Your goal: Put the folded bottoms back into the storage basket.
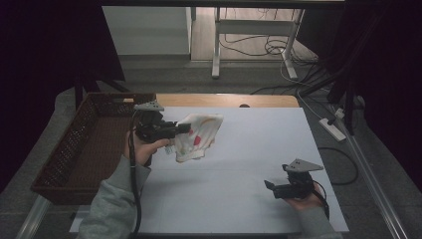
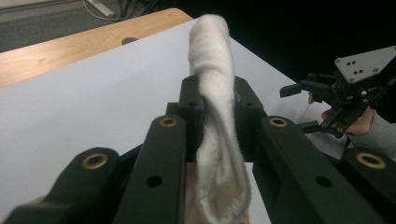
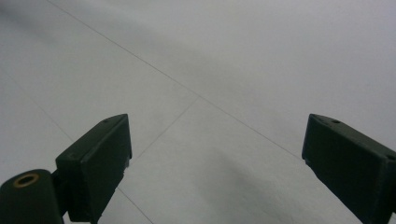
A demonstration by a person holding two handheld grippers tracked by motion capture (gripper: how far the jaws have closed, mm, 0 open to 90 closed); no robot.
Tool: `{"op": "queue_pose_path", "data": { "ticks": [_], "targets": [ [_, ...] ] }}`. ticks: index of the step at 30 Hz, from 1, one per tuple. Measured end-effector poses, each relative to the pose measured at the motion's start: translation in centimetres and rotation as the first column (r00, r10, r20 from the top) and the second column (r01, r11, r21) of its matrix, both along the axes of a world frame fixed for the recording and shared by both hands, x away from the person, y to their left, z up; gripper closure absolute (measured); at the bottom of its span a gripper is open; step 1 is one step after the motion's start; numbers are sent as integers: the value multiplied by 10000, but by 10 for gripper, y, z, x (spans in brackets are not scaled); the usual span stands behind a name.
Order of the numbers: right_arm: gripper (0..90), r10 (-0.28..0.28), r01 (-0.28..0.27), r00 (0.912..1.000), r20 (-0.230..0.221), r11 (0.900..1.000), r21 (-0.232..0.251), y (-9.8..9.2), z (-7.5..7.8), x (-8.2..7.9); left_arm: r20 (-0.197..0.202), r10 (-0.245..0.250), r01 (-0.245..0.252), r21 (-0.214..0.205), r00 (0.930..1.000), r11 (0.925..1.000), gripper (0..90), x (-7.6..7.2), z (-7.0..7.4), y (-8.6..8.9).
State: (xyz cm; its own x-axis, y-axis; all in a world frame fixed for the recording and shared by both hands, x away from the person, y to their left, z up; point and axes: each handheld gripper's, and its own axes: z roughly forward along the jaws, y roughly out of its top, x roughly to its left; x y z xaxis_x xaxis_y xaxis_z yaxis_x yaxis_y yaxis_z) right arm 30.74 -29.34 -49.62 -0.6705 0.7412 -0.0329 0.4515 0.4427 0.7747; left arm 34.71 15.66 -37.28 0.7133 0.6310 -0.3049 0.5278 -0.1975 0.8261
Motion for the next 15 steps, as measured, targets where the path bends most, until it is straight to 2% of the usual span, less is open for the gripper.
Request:
{"op": "queue_pose_path", "data": {
  "ticks": [15],
  "targets": [
    [86,-27,27,10000,-6,10000,-24,0,0,0,78,107,-107,-99,9999,9999,781,-5,2,12]
  ]
}}
